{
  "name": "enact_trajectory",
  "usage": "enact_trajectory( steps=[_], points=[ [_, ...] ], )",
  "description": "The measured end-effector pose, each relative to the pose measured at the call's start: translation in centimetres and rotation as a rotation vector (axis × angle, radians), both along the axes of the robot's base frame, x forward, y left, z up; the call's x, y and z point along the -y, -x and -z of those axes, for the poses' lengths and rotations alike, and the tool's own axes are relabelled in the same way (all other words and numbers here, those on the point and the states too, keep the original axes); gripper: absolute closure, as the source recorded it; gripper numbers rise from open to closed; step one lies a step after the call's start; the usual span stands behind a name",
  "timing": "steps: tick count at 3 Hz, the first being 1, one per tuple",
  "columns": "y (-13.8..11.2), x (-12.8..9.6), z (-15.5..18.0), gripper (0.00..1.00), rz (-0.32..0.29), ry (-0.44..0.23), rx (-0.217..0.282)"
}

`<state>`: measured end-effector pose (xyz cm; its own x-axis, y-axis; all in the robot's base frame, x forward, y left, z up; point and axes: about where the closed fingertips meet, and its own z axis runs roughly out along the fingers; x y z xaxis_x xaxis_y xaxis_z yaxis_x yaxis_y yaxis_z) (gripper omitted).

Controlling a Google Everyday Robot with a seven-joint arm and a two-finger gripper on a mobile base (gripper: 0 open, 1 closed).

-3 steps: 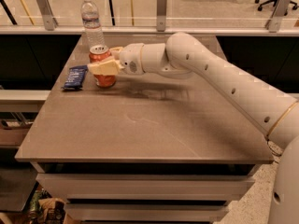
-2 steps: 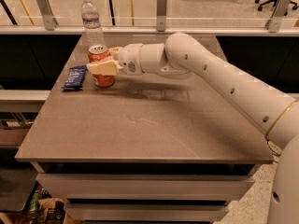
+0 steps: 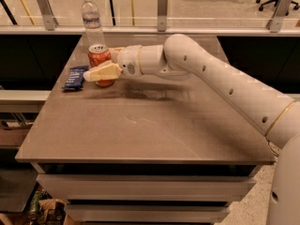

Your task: Move coke can near rxbar blueberry

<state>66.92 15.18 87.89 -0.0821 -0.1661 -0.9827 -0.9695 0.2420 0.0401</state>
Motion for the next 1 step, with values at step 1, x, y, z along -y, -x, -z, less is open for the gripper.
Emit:
enact_trajectory(
  steps=[1],
  points=[
    [0.0, -0.01, 0.0, 0.0, 0.0, 0.0, 0.0]
  ],
)
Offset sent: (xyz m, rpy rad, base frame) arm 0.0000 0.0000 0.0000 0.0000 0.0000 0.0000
